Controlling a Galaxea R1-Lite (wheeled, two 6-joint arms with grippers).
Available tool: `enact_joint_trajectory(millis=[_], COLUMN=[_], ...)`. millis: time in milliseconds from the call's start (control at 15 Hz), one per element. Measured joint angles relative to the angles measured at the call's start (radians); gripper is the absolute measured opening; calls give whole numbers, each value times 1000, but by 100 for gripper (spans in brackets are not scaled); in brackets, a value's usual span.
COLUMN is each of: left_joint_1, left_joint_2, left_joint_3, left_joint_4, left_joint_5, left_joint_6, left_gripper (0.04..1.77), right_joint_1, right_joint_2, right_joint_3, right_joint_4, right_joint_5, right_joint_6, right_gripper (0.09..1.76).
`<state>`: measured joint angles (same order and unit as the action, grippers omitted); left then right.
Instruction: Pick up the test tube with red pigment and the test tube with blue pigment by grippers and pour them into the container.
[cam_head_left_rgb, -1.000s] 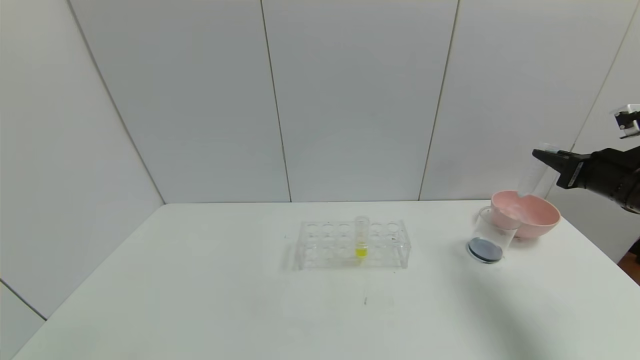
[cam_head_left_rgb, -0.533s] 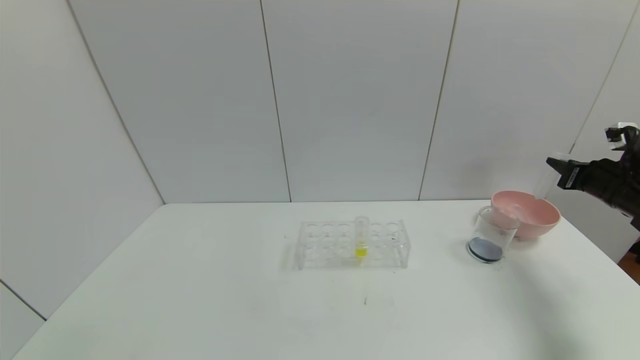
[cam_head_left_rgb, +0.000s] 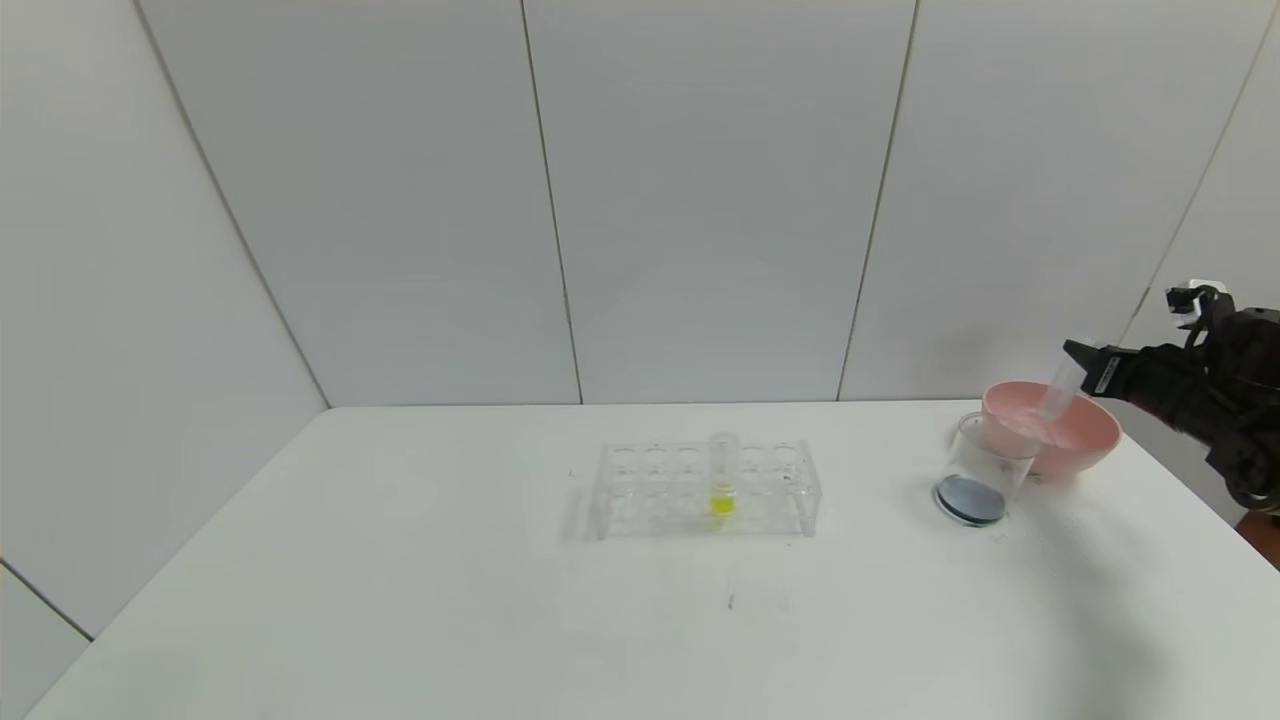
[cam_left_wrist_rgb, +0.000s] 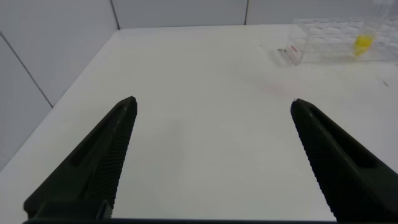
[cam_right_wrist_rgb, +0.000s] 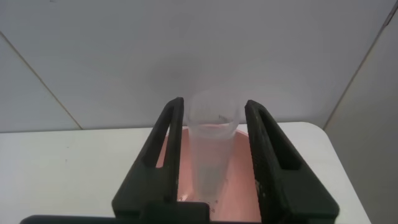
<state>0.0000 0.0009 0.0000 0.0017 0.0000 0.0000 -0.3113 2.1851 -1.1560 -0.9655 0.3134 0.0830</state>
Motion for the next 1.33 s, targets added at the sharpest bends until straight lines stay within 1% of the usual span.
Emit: enact_joint_trajectory(millis=[200,333,533,733,933,1133,1333], left_joint_1=[0,0,0,0,0,0,0], left_joint_2=[0,0,0,0,0,0,0], left_joint_3=[0,0,0,0,0,0,0], left_joint_4=[0,0,0,0,0,0,0], left_joint_5=[0,0,0,0,0,0,0], left_joint_6=[0,0,0,0,0,0,0], left_gripper=[176,176,176,176,176,176,176], right_joint_1=[6,24,97,189,287,353,384], right_joint_2=[7,4,-14,-52,-105,-186,-303], right_joint_3=[-1,-2,-14,-16,5,79,166], right_joint_4=[-1,0,2,10,14,11,5], right_joint_5=[-1,-7,-85,-131,-186,-193,-193], right_joint_6=[0,0,0,0,0,-1,-1], right_gripper=[107,121,137,148,155,160,164])
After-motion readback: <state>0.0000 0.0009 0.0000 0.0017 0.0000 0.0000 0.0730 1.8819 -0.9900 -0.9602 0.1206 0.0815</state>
